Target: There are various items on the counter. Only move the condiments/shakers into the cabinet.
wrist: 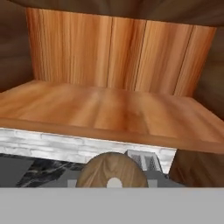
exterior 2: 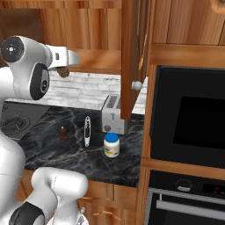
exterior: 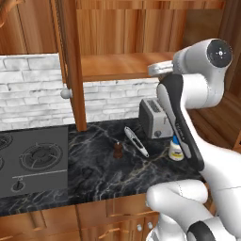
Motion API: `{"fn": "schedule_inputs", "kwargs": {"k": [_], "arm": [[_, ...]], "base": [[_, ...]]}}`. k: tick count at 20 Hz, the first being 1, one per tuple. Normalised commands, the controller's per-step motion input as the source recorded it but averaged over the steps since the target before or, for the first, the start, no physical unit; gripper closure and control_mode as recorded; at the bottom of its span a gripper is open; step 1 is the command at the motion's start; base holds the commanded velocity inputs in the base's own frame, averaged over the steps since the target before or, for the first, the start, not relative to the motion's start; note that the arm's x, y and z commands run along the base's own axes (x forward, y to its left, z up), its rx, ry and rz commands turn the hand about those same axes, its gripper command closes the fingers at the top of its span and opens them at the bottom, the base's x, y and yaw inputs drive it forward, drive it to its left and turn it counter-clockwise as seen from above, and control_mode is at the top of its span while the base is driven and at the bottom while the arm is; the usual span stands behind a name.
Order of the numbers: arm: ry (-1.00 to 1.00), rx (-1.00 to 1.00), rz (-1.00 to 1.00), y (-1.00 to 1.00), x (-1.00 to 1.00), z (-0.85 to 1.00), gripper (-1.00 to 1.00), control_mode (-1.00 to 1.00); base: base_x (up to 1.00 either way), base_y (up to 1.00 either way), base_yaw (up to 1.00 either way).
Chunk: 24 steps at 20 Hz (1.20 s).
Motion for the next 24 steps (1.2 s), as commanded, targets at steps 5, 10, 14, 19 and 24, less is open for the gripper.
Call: {"fn": "schedule_inputs", "kwargs": {"k": [5, 10, 14, 19, 24], "arm": [[-0.03, -0.01, -0.01, 0.02, 0.05, 0.06, 1.0, -1.0], [-0.02, 0.0, -0.09, 0.01, 0.55, 0.42, 1.0, -1.0], [0.06, 0.0, -0.04, 0.0, 0.83, 0.07, 1.0, -1.0], [0.14, 0.0, 0.0, -0.03, 0.67, -0.05, 1.0, -1.0], [0.04, 0.0, 0.0, -0.18, 0.36, -0.19, 1.0, -1.0]], "base": [[0.0, 0.0, 0.0], [0.0, 0.0, 0.0], [0.0, 0.0, 0.0], [0.0, 0.0, 0.0], [0.0, 0.0, 0.0]]}}
